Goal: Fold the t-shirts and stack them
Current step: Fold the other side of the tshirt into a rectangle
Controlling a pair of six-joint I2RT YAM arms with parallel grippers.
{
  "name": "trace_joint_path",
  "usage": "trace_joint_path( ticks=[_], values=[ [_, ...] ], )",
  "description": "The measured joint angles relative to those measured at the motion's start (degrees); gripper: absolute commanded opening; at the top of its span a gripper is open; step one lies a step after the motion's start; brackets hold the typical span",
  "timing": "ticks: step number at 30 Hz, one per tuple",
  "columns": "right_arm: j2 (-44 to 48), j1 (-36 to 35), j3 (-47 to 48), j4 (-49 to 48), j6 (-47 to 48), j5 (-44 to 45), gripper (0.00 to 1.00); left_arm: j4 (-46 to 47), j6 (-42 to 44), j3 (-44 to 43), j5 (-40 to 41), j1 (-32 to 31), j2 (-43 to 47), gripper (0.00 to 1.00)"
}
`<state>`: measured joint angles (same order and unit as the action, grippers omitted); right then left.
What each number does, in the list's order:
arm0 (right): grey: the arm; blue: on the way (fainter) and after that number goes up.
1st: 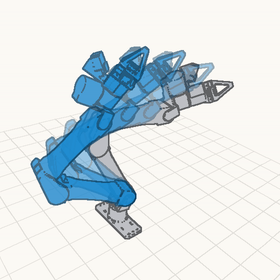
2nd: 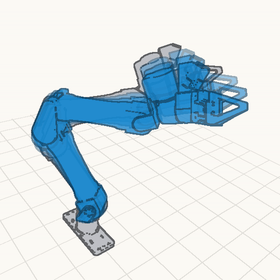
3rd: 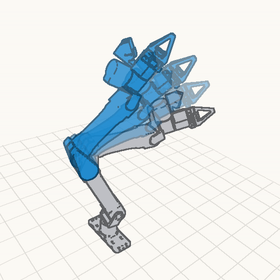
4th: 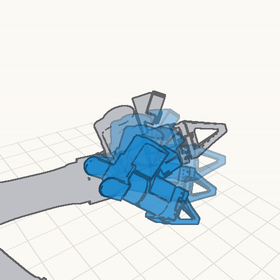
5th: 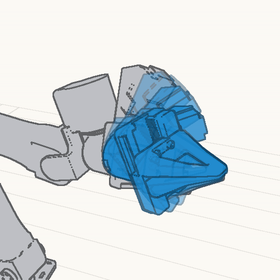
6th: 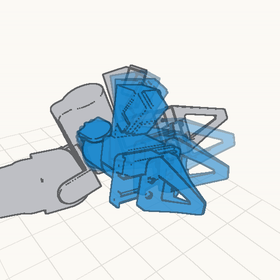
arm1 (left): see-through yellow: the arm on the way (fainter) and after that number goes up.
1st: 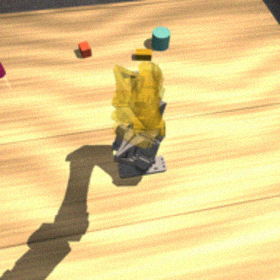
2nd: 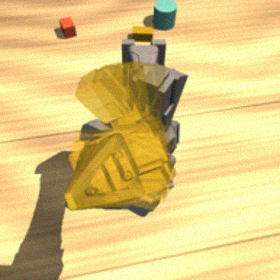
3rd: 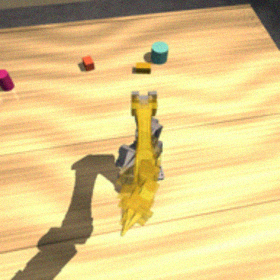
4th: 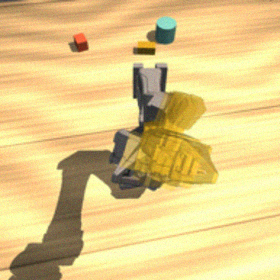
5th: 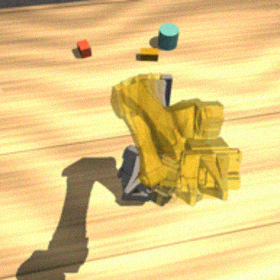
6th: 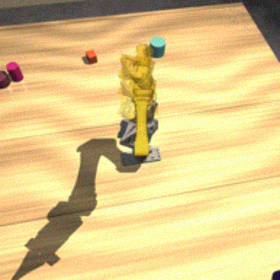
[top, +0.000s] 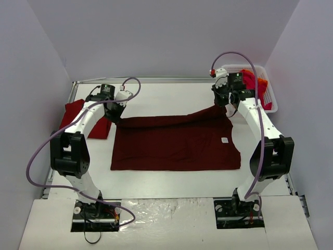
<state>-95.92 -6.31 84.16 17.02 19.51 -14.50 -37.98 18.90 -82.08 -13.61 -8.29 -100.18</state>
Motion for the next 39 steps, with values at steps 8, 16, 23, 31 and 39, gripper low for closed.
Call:
trace_joint_path(
  ticks=[8,16,23,31,39],
  values=[
    [0.7,0.0,-2.6,1.3,0.2,-0.5,0.0,1.0,0.2,0.8,-0.1,-0.2,0.5,0.02],
    [0.9,0.0,-6.0,1.6,0.3,-1.2,0.0,1.4,0.4,3.1,-0.1,-1.5,0.5,0.02],
    [0.9,0.0,-6.9,1.7,0.3,-1.4,0.0,1.4,0.4,4.9,-0.1,-2.5,0.5,0.02],
    [1.2,0.0,-8.4,1.7,0.3,-1.4,0.0,1.5,0.6,5.1,0.0,-2.6,0.5,0.02],
    [3.2,0.0,-10.3,1.7,0.3,-1.4,0.0,1.5,0.9,5.1,0.2,-2.6,0.5,0.02]
  ],
)
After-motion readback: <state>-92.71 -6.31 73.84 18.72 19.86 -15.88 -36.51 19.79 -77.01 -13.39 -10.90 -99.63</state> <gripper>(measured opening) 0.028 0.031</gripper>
